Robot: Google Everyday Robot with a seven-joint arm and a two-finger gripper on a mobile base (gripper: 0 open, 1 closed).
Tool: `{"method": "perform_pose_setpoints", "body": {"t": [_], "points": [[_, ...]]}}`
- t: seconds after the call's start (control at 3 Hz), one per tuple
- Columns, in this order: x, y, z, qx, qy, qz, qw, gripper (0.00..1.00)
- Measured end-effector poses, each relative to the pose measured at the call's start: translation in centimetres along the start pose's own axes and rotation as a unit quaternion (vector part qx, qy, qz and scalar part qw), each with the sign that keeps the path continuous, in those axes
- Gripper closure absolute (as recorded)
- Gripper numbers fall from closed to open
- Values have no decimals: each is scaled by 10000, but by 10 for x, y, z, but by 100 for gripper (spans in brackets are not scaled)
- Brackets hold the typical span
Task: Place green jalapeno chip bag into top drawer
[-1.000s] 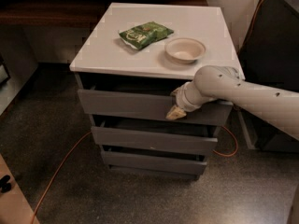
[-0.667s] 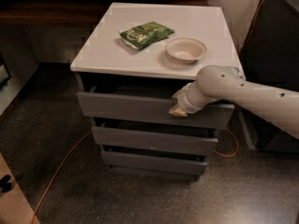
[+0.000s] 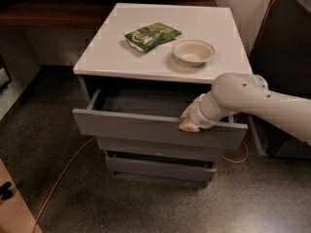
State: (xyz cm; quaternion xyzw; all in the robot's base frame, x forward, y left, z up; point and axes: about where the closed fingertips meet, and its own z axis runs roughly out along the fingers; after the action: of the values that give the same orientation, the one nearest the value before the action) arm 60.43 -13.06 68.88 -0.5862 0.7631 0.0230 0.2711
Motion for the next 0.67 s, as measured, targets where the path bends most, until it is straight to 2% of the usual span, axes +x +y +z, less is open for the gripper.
{"method": "perform_pose_setpoints", "body": {"t": [0.33,0.67], "points": [[0,8,-6,-12,0,31,10000,100],[-1,35,-15,-100,53,21,9999,100]]}}
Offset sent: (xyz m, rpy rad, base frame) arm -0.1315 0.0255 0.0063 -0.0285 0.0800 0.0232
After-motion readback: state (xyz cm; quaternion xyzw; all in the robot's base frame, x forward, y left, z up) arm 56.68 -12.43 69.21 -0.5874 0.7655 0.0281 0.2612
